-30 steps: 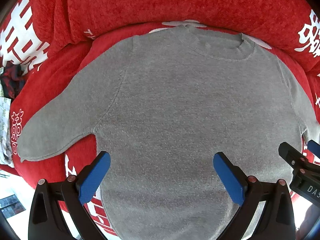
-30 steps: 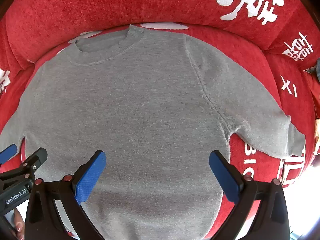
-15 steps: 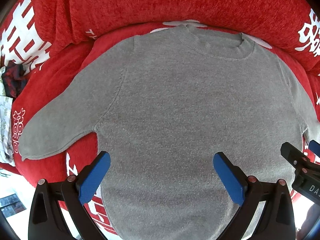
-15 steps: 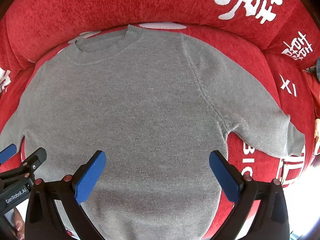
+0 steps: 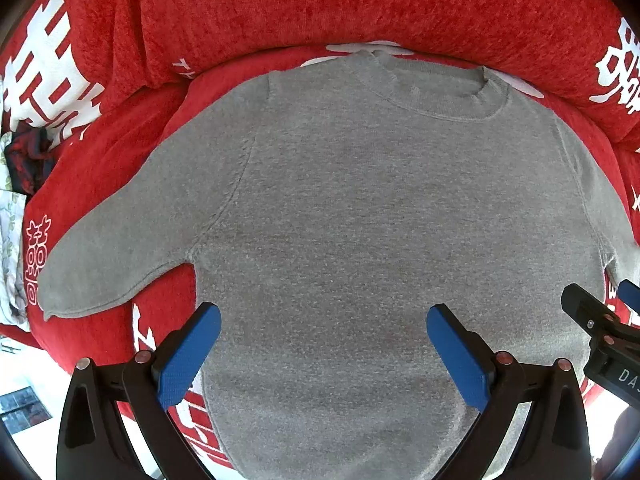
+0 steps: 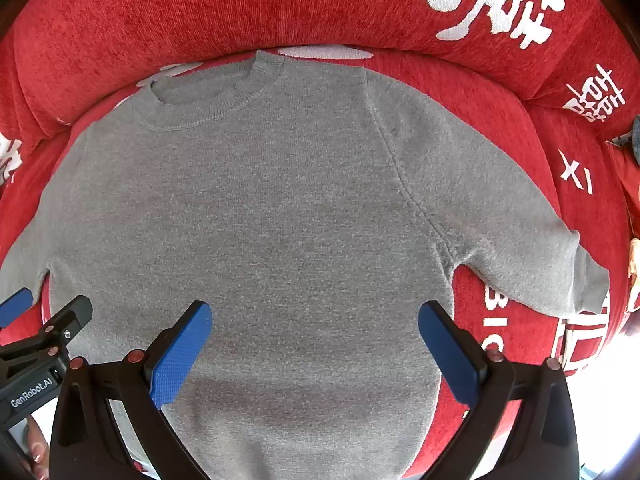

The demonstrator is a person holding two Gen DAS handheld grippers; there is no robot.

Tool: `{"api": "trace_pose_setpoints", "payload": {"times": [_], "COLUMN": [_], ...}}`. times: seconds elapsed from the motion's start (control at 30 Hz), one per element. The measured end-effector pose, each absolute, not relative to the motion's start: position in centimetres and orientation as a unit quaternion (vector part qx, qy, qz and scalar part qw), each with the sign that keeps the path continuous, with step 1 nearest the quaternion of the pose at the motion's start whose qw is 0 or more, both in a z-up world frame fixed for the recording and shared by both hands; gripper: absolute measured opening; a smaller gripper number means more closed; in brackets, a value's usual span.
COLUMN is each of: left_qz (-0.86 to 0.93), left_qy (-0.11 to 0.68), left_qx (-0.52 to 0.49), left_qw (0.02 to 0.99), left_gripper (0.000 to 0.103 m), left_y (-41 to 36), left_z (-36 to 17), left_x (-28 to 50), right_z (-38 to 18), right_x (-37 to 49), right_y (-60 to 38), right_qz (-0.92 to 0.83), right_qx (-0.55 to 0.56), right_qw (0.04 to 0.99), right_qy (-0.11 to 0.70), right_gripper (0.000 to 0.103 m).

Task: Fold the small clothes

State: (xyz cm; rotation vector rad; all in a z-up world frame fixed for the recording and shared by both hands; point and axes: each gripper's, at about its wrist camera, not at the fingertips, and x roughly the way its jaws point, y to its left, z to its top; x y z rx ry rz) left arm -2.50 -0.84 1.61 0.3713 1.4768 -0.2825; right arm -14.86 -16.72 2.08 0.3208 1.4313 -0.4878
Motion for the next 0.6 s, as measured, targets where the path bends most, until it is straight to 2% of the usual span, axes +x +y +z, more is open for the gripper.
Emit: {"api": "trace_pose_setpoints", "payload": {"times": [0.6], "left_qz": [-0.127], "left_qy": [0.667], "left_qx": [0.165], "left_qw": [0.715], "left_gripper": [0.103], "left_y": [-0.74], "left_z": [1.53], "left_x": [-2.45], "right_z": [2.03], "right_x": [-14.80], "right_y": [-16.80], "right_qz": [-0.222], "right_qx": [0.142], "right_qw": [0.715], "right_qy": [0.647], "right_gripper": [0.103]}}
